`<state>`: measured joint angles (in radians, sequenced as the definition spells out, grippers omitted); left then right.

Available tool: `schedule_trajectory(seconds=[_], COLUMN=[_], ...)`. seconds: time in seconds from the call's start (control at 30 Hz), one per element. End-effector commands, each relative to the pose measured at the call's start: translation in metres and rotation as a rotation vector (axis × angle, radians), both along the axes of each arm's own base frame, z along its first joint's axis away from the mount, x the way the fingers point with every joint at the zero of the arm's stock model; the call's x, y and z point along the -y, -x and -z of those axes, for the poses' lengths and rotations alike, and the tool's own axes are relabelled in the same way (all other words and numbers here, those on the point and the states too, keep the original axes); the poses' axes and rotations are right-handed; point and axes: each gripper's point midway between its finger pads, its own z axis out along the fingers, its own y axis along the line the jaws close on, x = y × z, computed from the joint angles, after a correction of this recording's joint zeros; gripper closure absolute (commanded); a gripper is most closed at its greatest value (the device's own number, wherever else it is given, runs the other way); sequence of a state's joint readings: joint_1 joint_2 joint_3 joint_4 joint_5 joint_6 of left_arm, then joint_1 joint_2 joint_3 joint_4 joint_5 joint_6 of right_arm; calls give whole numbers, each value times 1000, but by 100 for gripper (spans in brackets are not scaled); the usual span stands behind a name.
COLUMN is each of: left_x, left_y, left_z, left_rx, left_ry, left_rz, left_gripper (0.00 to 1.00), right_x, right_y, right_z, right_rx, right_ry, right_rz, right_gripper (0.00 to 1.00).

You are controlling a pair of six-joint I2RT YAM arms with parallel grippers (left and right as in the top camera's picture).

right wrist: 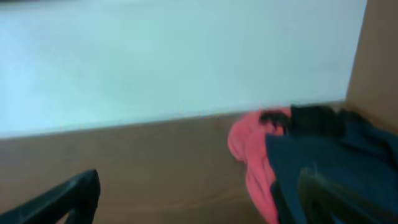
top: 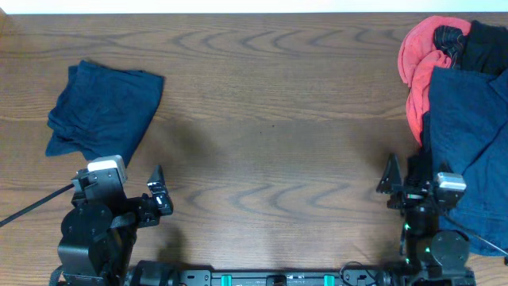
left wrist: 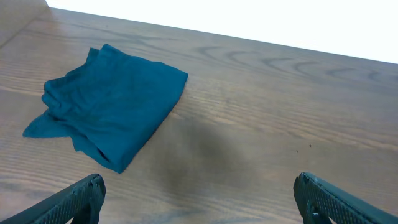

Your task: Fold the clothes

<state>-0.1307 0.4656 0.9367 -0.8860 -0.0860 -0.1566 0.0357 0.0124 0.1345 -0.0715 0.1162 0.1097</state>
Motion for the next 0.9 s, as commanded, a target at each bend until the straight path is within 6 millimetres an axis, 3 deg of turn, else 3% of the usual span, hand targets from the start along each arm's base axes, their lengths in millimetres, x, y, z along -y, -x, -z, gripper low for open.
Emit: schedule_trajectory(seconds=[0.0,0.17,0.87], left_x=[-3,-3,-3], left_y=[0,0,0], left_z=[1,1,1], left_rx=[0,0,0], left_ry=[-4,-4,-4], left_rz=[-15,-15,-15], left_gripper=[2,2,2], right_x=[-1,-1,-1], right_y=[-8,-9,-9], right_z=[20,60,61], right_rx=[21,-121,-126], right_ry=[22,25,25], right_rz=[-6,-7,-7], right_gripper=[1,1,1])
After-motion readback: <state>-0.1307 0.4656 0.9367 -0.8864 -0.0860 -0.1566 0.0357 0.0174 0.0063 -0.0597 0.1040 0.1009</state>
